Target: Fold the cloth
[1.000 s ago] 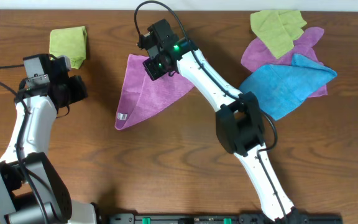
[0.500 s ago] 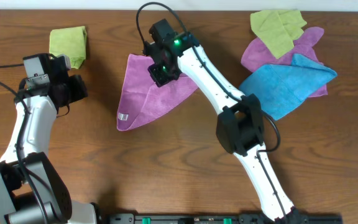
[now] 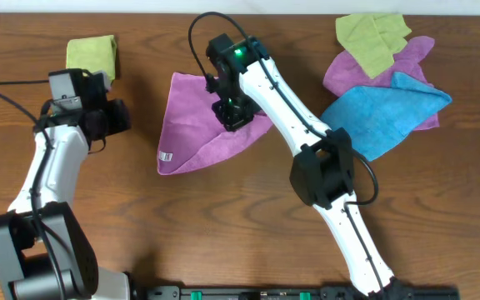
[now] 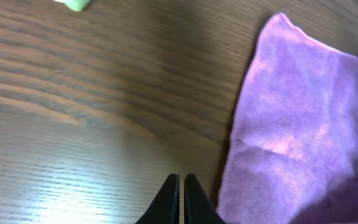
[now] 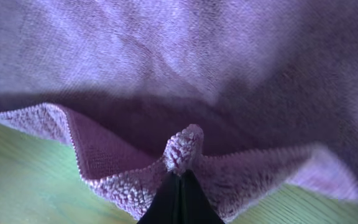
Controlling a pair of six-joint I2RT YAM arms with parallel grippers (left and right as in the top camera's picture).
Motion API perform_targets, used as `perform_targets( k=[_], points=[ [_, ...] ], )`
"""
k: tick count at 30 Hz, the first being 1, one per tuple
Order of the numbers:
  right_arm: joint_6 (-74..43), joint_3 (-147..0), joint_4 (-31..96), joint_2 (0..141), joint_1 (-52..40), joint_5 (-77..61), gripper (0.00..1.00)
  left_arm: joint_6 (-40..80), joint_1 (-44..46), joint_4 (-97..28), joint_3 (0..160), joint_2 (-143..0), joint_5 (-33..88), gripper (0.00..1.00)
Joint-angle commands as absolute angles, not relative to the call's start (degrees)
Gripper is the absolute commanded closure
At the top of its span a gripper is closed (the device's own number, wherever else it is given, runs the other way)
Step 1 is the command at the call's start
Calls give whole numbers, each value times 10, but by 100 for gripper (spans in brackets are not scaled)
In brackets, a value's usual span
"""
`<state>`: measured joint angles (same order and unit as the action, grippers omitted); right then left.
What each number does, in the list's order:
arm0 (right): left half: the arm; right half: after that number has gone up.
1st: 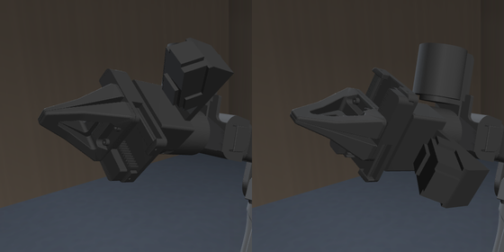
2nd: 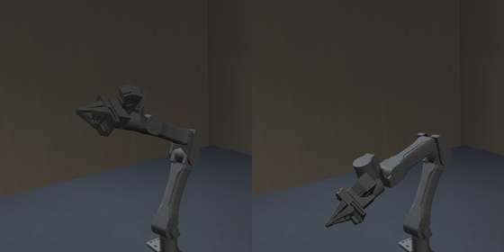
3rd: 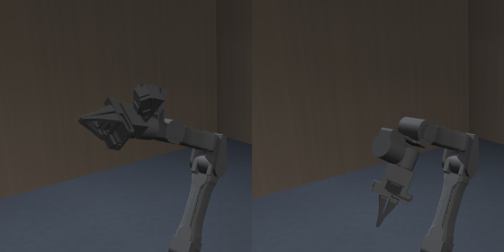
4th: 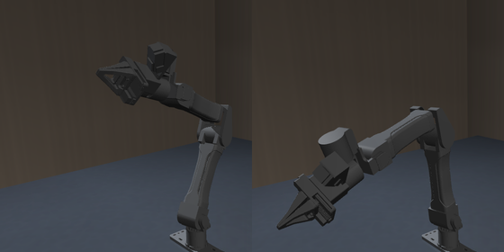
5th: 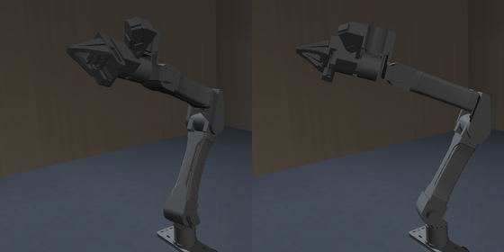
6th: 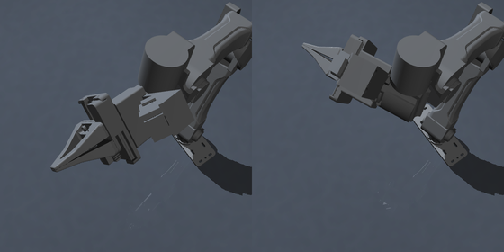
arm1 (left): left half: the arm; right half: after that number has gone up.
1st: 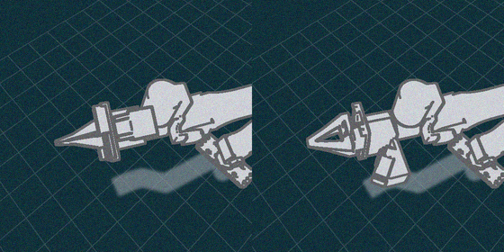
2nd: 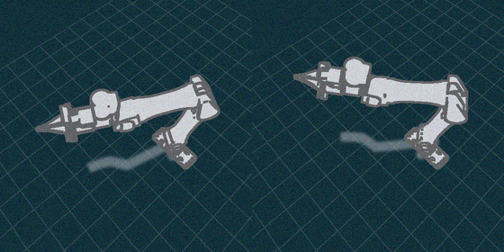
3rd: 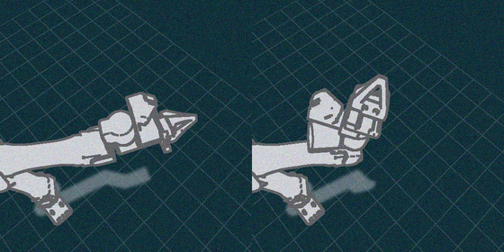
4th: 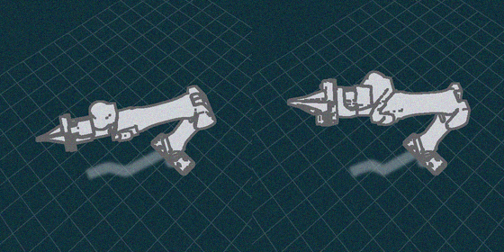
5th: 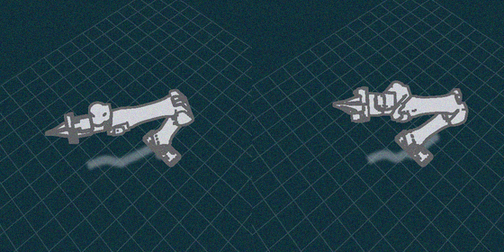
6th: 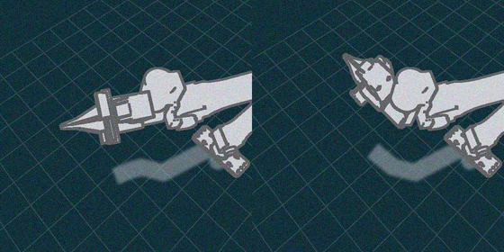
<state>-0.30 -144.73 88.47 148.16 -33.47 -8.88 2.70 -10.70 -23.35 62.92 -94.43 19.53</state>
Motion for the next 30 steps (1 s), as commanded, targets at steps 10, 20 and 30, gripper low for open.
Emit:
perform_targets(
  k=[10, 20, 30],
  points=[
    [-6, -1457, 902, 1397, -359, 2, 98, 34, -90, -229, 627, -951, 195, 94],
    [-13, -1452, 902, 1327, -356, 24, 98, 39, -62, -189, 627, -952, 195, 94],
    [-1, -1165, 794, 1154, -352, 29, 98, 39, -58, -179, 627, -955, 191, 94]
  ],
)
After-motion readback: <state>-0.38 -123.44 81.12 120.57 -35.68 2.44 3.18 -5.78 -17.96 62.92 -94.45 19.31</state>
